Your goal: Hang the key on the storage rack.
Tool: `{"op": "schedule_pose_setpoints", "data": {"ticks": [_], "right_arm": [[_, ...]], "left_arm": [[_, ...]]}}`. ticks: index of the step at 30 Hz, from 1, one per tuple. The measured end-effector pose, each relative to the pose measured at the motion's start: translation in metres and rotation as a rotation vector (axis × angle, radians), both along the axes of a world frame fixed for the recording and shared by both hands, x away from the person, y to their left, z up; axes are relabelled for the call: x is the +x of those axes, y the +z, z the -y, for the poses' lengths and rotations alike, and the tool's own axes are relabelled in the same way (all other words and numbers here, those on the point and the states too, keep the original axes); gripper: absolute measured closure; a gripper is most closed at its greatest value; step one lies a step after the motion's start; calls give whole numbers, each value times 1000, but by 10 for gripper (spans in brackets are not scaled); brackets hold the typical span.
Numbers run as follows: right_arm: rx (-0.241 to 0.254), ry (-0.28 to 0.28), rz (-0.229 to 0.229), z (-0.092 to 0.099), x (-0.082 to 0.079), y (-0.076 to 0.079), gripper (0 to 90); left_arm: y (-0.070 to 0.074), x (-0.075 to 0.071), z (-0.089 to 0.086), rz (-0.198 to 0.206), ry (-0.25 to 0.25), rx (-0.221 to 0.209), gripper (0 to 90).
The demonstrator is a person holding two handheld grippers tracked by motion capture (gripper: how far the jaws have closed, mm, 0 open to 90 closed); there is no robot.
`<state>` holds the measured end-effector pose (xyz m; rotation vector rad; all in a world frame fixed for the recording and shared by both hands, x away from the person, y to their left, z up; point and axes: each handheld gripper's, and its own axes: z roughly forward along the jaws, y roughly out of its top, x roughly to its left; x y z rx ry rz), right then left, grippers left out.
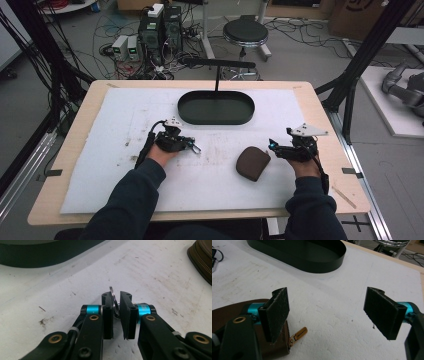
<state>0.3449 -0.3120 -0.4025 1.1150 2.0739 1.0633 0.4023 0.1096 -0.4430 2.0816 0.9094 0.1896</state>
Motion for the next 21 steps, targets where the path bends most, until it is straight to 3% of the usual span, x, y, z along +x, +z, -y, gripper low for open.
{"op": "schedule_pose_setpoints", "data": {"ticks": [3,5,7,14,17,20,21], "right_arm": [[1,1,0,0,0,0,211],[1,2,0,1,0,0,211],[2,1,-1,0,0,0,211],[1,2,-1,0,0,0,211],[0,2,0,1,-1,0,211],[2,0,1,1,-1,0,211],[3,2,2,1,0,0,211]], "left_arm": [[1,0,-2,-7,-6,-6,822],[1,0,-3,-8,-10,-7,875],[0,0,-5,-24,-12,-25,876],[2,0,-5,-27,-9,-23,880],[8,-2,-9,13,0,-72,880],[12,-3,-12,38,6,-93,881],[16,-5,-15,73,11,-104,881]]}}
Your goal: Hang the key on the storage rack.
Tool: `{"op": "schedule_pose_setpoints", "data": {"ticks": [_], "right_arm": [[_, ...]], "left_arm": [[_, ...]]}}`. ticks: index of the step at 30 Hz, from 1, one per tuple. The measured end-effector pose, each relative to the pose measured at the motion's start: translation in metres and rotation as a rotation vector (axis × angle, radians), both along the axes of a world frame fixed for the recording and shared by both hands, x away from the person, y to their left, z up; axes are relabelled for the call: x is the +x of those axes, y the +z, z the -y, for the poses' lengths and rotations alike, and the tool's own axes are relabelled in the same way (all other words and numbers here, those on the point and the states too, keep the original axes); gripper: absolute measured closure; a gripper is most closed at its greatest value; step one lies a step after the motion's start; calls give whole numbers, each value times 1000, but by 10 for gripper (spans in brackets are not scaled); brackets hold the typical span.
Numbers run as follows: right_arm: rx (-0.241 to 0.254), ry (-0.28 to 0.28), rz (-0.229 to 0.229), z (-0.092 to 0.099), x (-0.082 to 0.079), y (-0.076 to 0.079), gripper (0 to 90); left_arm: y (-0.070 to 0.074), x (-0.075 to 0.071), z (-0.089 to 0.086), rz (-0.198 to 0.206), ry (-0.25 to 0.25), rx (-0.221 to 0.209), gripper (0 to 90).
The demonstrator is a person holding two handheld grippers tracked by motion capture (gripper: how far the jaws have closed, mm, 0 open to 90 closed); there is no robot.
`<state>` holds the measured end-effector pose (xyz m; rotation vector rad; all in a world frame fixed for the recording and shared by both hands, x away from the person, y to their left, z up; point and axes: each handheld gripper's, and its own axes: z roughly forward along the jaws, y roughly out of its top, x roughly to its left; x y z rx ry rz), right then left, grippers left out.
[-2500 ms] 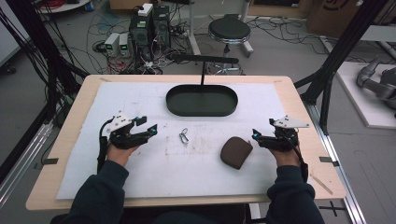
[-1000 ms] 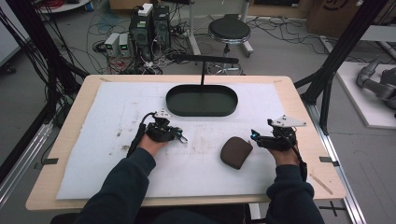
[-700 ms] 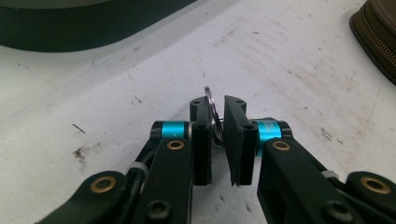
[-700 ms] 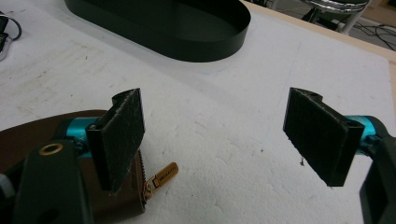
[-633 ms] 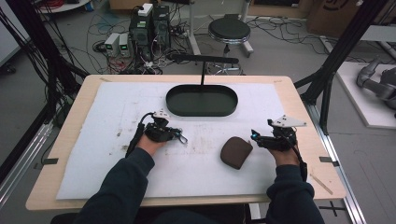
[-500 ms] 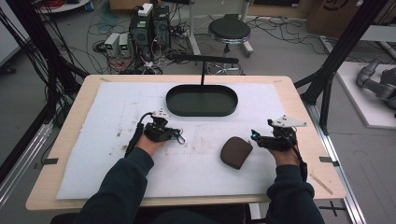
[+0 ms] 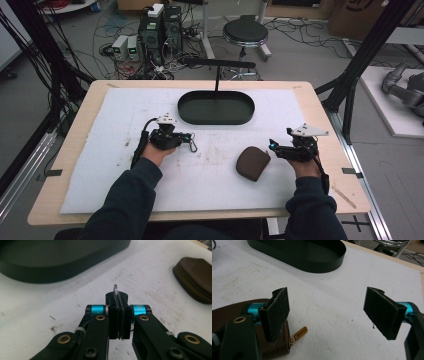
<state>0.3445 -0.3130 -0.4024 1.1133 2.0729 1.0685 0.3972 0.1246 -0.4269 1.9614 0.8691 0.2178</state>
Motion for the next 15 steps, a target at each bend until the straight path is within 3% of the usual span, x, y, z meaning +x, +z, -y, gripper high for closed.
{"op": "schedule_pose_setpoints", "data": {"ticks": [1,2,3,8,10,11,12,15], "right_arm": [[-1,1,0,0,0,0,211],[0,-1,0,0,0,0,211],[4,-1,-1,0,0,0,211],[13,-3,2,1,0,1,211],[17,-3,6,2,0,1,211],[19,-6,3,2,0,1,211],[19,-6,3,2,0,1,211],[21,-3,4,2,1,1,211]], "left_arm": [[0,0,0,0,0,0,881],[4,-1,-3,31,7,-19,881],[4,-1,-3,31,7,-19,881],[19,0,-16,112,35,-48,882],[23,1,-18,119,34,-52,881],[31,4,-22,143,26,-54,882],[31,4,-22,143,26,-54,881],[48,16,-28,174,21,-75,881]]}}
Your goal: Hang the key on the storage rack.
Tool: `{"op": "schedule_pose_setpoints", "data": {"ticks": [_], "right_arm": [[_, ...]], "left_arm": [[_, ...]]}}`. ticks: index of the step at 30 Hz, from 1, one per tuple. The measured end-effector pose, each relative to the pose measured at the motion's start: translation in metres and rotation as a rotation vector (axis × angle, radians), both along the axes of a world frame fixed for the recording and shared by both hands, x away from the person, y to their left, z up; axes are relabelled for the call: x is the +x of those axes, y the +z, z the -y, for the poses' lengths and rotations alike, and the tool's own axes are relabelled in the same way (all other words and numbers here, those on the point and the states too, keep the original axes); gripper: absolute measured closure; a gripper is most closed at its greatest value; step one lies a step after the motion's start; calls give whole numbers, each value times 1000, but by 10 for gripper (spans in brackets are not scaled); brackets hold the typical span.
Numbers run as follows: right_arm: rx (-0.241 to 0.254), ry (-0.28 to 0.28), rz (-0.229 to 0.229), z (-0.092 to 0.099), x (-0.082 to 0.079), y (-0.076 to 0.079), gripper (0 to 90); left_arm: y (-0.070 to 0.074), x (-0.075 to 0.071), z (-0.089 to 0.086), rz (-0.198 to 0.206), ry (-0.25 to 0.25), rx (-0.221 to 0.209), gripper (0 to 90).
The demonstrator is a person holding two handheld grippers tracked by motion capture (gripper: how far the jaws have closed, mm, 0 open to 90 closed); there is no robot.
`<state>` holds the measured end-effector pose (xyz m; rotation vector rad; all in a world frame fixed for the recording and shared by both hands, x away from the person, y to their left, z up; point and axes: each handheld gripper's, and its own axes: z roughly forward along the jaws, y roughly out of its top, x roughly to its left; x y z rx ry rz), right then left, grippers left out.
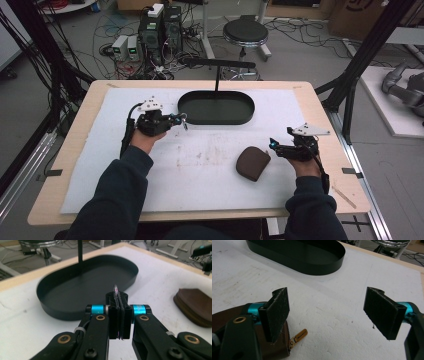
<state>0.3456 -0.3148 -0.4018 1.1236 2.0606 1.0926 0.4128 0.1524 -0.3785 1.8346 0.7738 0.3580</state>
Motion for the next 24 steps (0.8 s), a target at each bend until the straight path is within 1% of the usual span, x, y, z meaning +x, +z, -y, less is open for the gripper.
{"op": "schedule_pose_setpoints", "data": {"ticks": [1,2,3,4,5,7,8,11,14,15,16,17,18,19,20,21,22,23,24], "right_arm": [[2,-1,-1,0,0,0,211],[4,-1,-2,0,0,0,211],[4,-1,-1,0,0,0,211],[7,-3,-1,0,0,0,211],[7,-2,2,0,0,0,211],[8,-3,2,0,1,0,211],[9,-2,3,0,1,0,211],[13,-2,-2,0,2,0,211],[11,-2,0,2,3,-1,211],[19,-5,-4,2,3,0,211],[23,-6,-3,2,2,0,211],[26,-5,-1,2,2,0,211],[28,-4,2,2,2,0,211],[31,-2,3,2,2,1,211],[29,-1,4,2,1,1,211],[29,2,7,2,1,1,211],[29,5,10,2,1,1,210],[32,3,7,2,1,1,211],[32,3,7,2,1,1,211]], "left_arm": [[4,4,-1,15,2,-7,881],[9,8,-2,12,-2,-12,881],[13,13,-1,20,-3,-8,881],[13,13,-1,20,-3,-8,881],[23,24,-1,29,-7,-7,881],[33,35,1,42,-11,-16,881],[36,41,2,50,-16,-27,881],[47,59,6,62,-24,-22,881],[52,74,11,70,-21,-35,881],[53,78,12,80,-21,-40,881],[54,83,12,75,-20,-44,881],[55,86,13,74,-18,-44,881],[55,86,13,74,-18,-44,881],[58,95,14,84,-11,-43,881],[58,95,14,84,-11,-43,881],[61,101,14,89,-8,-55,881],[61,101,14,89,-8,-55,881],[65,107,14,90,-11,-65,881],[65,107,14,90,-11,-65,881]]}}
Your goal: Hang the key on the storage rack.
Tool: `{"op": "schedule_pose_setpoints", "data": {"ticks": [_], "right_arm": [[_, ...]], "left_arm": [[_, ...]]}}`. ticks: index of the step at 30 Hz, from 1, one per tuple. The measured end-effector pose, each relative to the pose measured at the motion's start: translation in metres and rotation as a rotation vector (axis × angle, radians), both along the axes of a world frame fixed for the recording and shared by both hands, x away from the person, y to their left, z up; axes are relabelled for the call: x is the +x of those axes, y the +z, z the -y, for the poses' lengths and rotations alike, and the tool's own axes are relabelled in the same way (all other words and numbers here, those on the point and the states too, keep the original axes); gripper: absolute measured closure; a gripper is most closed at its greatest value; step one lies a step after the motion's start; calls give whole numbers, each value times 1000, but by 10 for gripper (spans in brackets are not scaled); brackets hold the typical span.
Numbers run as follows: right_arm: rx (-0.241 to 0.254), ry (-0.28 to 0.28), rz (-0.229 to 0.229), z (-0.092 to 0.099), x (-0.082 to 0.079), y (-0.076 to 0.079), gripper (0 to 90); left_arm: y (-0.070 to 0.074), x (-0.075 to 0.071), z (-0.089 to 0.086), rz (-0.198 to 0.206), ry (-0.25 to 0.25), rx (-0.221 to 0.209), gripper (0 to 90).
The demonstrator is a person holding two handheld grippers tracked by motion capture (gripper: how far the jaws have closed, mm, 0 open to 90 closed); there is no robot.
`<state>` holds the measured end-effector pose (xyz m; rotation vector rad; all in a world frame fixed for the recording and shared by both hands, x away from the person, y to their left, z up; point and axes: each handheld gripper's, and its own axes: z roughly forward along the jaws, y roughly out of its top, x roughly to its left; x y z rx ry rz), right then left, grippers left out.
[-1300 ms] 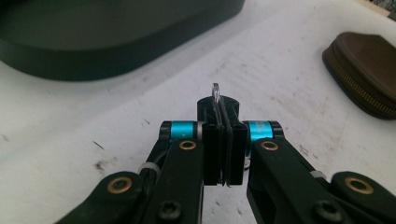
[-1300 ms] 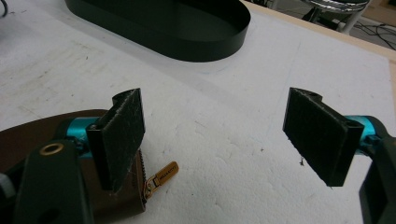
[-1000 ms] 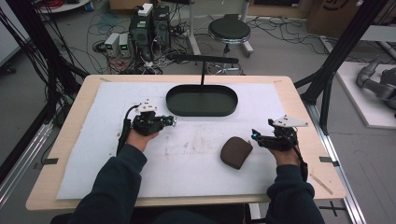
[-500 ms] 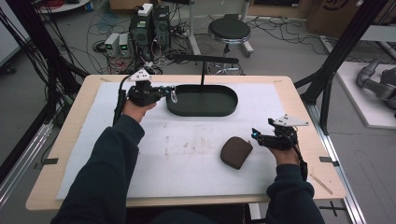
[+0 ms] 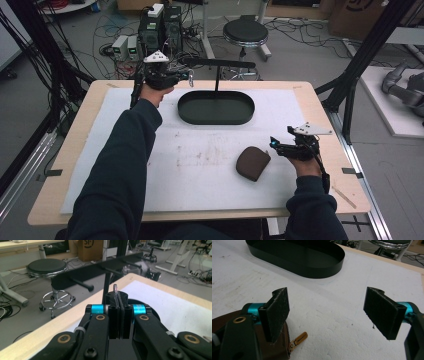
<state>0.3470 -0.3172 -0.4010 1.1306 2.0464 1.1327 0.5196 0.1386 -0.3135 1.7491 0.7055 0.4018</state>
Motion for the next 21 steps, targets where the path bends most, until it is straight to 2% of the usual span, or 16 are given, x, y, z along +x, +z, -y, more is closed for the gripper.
{"op": "schedule_pose_setpoints", "data": {"ticks": [7,11,14,18,21], "right_arm": [[3,1,-2,0,0,0,211],[4,1,-3,0,-1,0,211],[5,4,-4,1,-1,0,211],[6,4,-8,1,-1,-1,211],[7,6,-6,1,-1,-1,211]], "left_arm": [[1,21,4,-16,35,7,881],[-5,25,3,-36,61,26,881],[-7,27,0,-38,71,11,881],[-8,29,3,-35,89,20,879],[-11,32,4,-39,109,11,878]]}}
